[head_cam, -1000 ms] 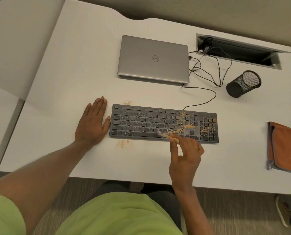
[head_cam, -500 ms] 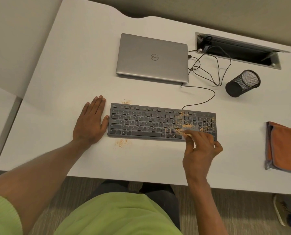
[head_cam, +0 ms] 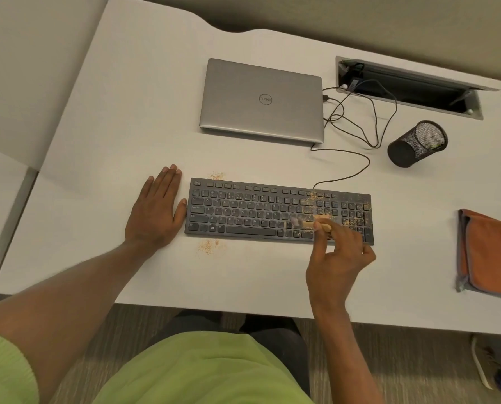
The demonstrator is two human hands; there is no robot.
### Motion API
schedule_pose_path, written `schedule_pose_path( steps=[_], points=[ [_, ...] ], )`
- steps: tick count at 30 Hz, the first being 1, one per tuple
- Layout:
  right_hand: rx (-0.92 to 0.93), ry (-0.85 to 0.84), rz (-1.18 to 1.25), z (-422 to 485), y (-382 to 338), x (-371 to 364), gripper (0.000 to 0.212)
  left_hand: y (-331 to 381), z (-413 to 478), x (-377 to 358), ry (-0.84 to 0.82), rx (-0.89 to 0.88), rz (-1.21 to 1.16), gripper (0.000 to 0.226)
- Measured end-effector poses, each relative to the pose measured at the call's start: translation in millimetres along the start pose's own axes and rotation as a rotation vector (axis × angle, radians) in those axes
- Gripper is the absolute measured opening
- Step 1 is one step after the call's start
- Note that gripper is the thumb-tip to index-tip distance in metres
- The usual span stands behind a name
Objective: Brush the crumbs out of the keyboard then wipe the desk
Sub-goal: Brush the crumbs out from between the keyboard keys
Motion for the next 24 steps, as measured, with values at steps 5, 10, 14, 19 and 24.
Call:
schedule_pose_path(
  steps=[5, 10, 14, 19, 24],
  points=[
    [-0.031, -0.033, 0.108, -3, -7, -18, 0.015, 0, 0, 0, 0.001, -0.003, -0.001, 0.069],
    [-0.076, -0.060, 0.048, -9, 3, -17, 0.013, -1, 0, 0, 0.004, -0.002, 0.003, 0.069],
    [-0.078, -0.012, 0.016, -9, 0, -7, 0.016, 0, 0, 0, 0.001, -0.002, 0.007, 0.069],
    [-0.127, 0.072, 0.110, -12, -7, -9, 0.012, 0, 0, 1, 0.004, -0.002, 0.008, 0.069],
    [-0.097, 0.037, 0.037, -21, 3, -15, 0.006, 0, 0, 1, 0.003, -0.001, 0.001, 0.069]
  ],
)
Point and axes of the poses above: each hand's wrist, its own z-axis towards the middle knuckle, its own x-axis out of the back of the hand, y = z × x, the point moved 3 cm from there along z, towards the middle knuckle, and after that the axes turned 6 degrees about y, right-handed, at the moved point
